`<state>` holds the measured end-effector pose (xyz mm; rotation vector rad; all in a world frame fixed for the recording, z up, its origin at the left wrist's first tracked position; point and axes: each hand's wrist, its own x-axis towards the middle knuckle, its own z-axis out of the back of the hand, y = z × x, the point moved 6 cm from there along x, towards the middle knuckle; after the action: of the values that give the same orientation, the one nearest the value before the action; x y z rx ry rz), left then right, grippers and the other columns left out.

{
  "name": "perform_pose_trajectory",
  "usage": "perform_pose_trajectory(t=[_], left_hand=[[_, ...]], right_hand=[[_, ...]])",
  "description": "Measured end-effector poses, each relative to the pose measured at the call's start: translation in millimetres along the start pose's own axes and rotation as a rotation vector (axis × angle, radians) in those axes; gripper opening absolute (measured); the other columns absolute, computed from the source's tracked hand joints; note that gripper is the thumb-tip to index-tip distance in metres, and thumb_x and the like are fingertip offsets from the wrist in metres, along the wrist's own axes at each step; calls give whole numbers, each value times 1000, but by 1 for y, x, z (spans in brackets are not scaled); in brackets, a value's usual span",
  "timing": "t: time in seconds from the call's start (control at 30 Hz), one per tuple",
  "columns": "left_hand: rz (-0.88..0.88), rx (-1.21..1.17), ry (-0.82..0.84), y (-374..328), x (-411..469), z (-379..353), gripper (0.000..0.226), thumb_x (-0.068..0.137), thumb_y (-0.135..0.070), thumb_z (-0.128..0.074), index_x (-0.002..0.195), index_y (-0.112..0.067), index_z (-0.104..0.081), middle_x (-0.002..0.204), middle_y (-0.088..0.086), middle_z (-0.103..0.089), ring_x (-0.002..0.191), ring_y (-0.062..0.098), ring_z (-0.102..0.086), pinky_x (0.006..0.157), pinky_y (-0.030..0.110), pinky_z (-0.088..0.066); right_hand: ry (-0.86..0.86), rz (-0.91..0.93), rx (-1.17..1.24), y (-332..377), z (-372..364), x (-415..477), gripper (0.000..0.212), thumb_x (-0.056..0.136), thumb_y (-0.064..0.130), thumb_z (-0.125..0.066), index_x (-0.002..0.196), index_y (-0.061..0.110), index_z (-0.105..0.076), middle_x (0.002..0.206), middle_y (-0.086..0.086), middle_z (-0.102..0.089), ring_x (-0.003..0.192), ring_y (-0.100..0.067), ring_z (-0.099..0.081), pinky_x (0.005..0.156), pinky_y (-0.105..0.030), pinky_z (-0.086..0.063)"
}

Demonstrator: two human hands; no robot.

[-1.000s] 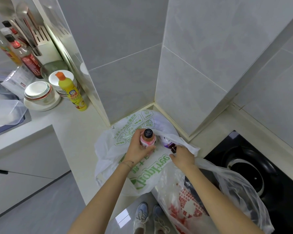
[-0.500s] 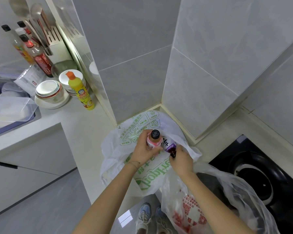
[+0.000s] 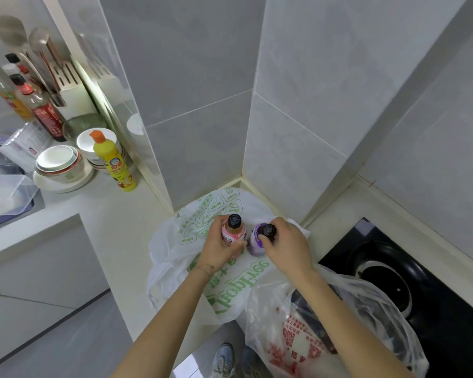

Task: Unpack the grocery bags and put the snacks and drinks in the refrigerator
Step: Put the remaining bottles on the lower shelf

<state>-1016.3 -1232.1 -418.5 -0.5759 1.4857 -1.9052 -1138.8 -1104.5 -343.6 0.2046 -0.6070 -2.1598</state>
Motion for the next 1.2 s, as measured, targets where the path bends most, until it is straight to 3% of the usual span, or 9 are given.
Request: perform_pose_trajectory(t=[0.13, 0.23, 0.43, 0.57, 0.67, 0.8, 0.9, 1.07, 1.2], left_hand=[[6, 49, -3, -2, -2, 1, 55, 71, -23, -80, 111, -39, -46, 111, -13, -60, 104, 3, -58, 89, 20, -45], [5, 117, 6, -2, 0, 3, 55, 69, -21, -84, 111, -29, -49, 106, -12, -64, 99, 6, -61, 86, 27, -49], [-7, 296, 103, 1, 3, 7, 58, 61, -42, -86, 101, -28, -48, 93, -13, -66, 87, 11, -62, 77, 39, -52], [-39, 312, 121, -6, -5, 5, 58, 64, -33, -85, 108, -29, -48, 96, -14, -64, 89, 7, -61, 79, 37, -52], [-70, 335, 95, -8, -13, 0, 66, 63, -33, -84, 116, -31, -45, 102, -14, -62, 91, 10, -60, 80, 35, -51], [-46, 322, 13, -16, -17, 2, 53, 66, -28, -83, 106, -32, -47, 93, -13, -63, 85, 12, -61, 74, 38, -52], [-44, 320, 13, -27, -26, 6, 52, 66, -22, -83, 103, -30, -48, 91, -17, -63, 84, 8, -61, 71, 25, -48], [-31, 161, -133, -59, -64, 25, 53, 66, -20, -85, 107, -28, -52, 99, -18, -64, 90, -4, -59, 72, 11, -46], [-76, 65, -254, -90, -105, 36, 57, 64, -19, -89, 108, -30, -54, 104, -14, -64, 98, 4, -60, 83, 19, -49]], right_hand=[[59, -34, 6, -7, 4, -5, 24, 89, 36, -61, 95, 14, -53, 83, 5, -51, 84, -17, -49, 64, -26, -30], [65, -57, 62, -13, -2, -9, 24, 88, 39, -63, 94, 18, -53, 82, 6, -50, 82, -14, -47, 59, -19, -31], [150, -92, 251, -13, -14, -14, 29, 82, 31, -71, 102, 18, -55, 102, 3, -53, 100, -14, -50, 82, -22, -39], [218, -249, 444, -27, -25, -26, 61, 72, 24, -83, 123, 22, -50, 116, 7, -53, 107, -8, -52, 86, -11, -37], [235, -273, 468, -33, -30, -30, 68, 66, 10, -84, 118, 25, -43, 109, 7, -52, 101, -9, -54, 74, 1, -39], [162, -292, 436, -30, -32, -33, 63, 66, 11, -83, 110, 20, -39, 99, 11, -53, 94, -12, -58, 71, -10, -47], [136, -252, 391, -23, -26, -37, 60, 65, 18, -83, 108, 24, -41, 100, 7, -59, 95, -15, -61, 81, -30, -53], [43, -99, 450, 2, 24, -44, 58, 63, 28, -85, 109, 30, -50, 101, 14, -64, 93, -9, -61, 79, -28, -49], [51, 45, 523, 28, 60, -62, 58, 63, 34, -87, 109, 37, -52, 103, 18, -66, 97, -6, -62, 85, -27, -50]])
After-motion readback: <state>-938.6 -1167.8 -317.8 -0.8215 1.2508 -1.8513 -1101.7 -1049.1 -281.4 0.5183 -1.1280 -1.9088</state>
